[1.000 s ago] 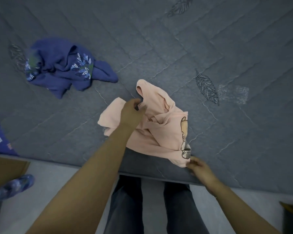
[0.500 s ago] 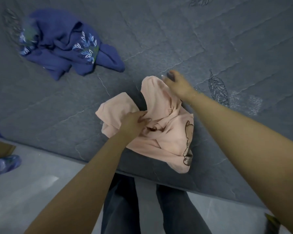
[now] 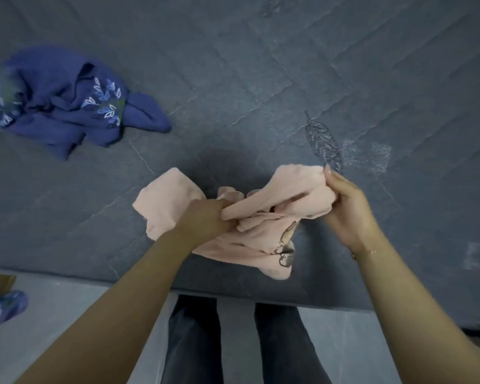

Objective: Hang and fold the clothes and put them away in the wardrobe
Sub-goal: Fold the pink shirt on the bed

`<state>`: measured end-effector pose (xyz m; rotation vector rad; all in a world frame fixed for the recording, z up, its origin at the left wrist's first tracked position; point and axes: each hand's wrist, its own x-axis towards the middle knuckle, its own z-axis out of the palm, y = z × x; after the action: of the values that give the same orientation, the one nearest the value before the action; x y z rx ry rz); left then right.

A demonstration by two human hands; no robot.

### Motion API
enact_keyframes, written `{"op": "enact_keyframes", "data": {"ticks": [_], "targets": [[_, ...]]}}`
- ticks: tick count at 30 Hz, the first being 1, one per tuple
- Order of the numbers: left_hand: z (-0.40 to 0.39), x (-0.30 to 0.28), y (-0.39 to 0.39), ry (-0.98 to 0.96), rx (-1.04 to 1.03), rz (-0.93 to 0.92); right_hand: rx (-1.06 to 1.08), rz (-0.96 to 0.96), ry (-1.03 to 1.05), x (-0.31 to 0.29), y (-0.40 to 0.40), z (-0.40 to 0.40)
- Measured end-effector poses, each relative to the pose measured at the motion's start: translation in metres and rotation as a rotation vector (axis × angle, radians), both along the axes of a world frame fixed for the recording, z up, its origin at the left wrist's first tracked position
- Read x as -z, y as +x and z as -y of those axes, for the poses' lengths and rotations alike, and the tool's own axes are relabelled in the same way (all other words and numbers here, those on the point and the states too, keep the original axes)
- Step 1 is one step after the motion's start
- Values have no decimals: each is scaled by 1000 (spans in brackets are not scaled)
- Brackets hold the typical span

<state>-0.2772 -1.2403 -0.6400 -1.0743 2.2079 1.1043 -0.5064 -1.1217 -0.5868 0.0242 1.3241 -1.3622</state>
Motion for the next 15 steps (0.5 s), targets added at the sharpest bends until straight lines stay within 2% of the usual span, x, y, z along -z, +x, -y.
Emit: {"op": "enact_keyframes", "data": {"ticks": [3, 5, 8, 11, 15], "targets": [[-7, -14, -22, -259, 194, -67, 125, 61, -9, -17, -26, -57], [-14, -17, -35, -316, 279, -102, 229, 59, -9, -21, -40, -94], [-22, -15, -57, -215, 328, -195, 361, 18, 17, -18, -52, -142], [-32, -17, -82, 11, 249, -156, 398, -29, 145, -4, -57, -180], [-42, -19, -109, 8, 134, -180, 344, -121, 239, -2, -65, -214]]}}
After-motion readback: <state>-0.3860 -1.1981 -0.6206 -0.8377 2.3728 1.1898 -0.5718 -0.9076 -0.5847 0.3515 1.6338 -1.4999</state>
